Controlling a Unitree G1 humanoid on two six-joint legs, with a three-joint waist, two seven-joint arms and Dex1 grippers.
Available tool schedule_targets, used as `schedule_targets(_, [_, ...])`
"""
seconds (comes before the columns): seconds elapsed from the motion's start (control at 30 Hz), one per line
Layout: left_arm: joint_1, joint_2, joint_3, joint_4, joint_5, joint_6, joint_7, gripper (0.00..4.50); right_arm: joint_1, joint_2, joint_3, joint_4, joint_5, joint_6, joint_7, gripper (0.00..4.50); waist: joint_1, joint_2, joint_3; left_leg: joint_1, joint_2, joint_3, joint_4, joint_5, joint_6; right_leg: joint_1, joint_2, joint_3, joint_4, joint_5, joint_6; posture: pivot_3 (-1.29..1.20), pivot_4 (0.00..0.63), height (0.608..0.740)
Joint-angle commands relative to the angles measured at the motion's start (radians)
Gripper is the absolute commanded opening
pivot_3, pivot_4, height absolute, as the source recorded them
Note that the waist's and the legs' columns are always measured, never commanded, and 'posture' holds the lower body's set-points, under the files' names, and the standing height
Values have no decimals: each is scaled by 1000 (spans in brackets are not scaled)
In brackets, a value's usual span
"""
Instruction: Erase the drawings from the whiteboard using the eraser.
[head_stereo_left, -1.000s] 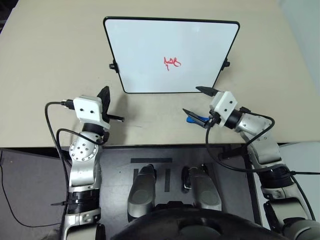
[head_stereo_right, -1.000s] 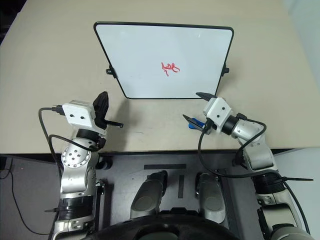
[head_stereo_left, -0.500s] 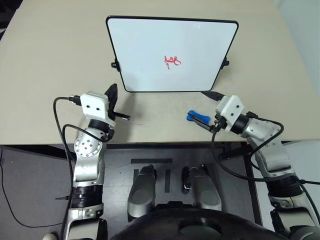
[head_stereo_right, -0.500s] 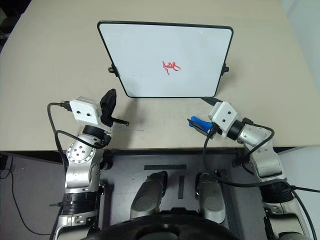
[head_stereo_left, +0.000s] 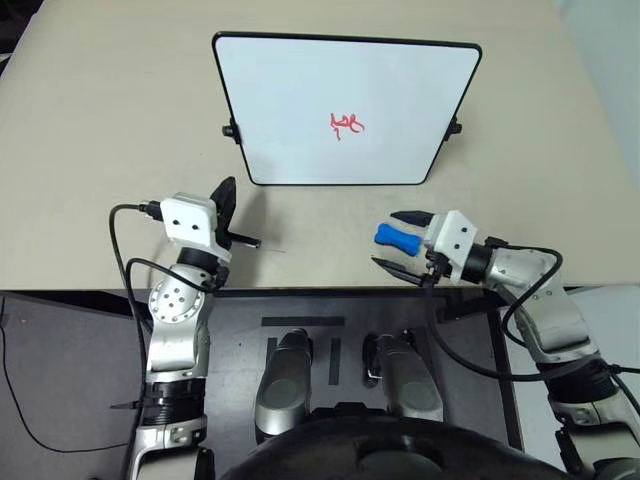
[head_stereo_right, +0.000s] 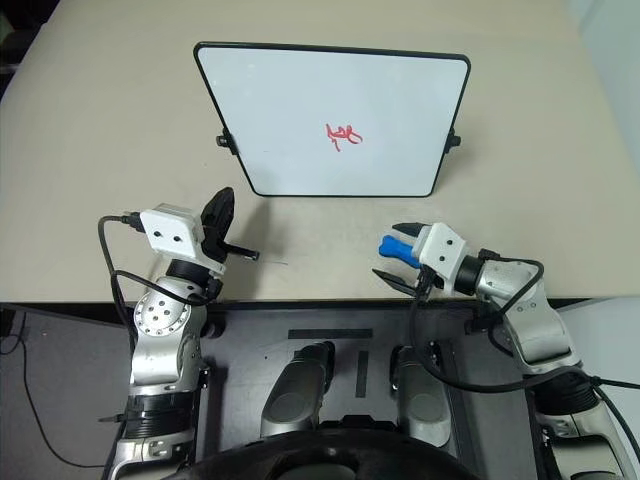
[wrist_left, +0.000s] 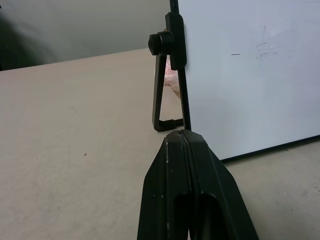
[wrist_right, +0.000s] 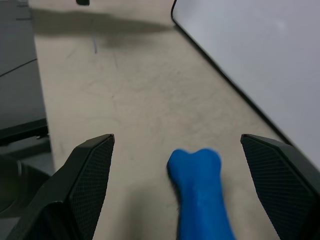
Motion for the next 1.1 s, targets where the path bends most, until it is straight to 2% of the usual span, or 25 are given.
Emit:
schedule_targets(0.03, [3,-5,-5,-31,1,-28,2,0,8,-11,9,-45,18,14,21,4274,0,0,0,0,0,0,0,0,0,0,0,0,0,0,0,0,150,740])
schedule_targets(0.77, [-23,-21,-60,-29,-4,-32,-20,0,22,-39,12,-24,-23,48,4,4274,0,0,0,0,1,1,2,-1,1,0,1,1,1,-2,1,0,150,740])
schedule_targets(0.87, [-26,-22,-61,-26,-4,-35,-17,0,16,-36,10,-9,-28,50,-4,3720,0,0,0,0,1,1,2,-1,1,0,1,1,1,-2,1,0,150,740])
schedule_targets(1.1, [-35,-26,-60,-14,-4,-41,-18,0,-13,-33,13,32,-54,35,-26,1202,0,0,0,0,1,1,2,-1,1,0,1,2,1,-2,1,0,150,740])
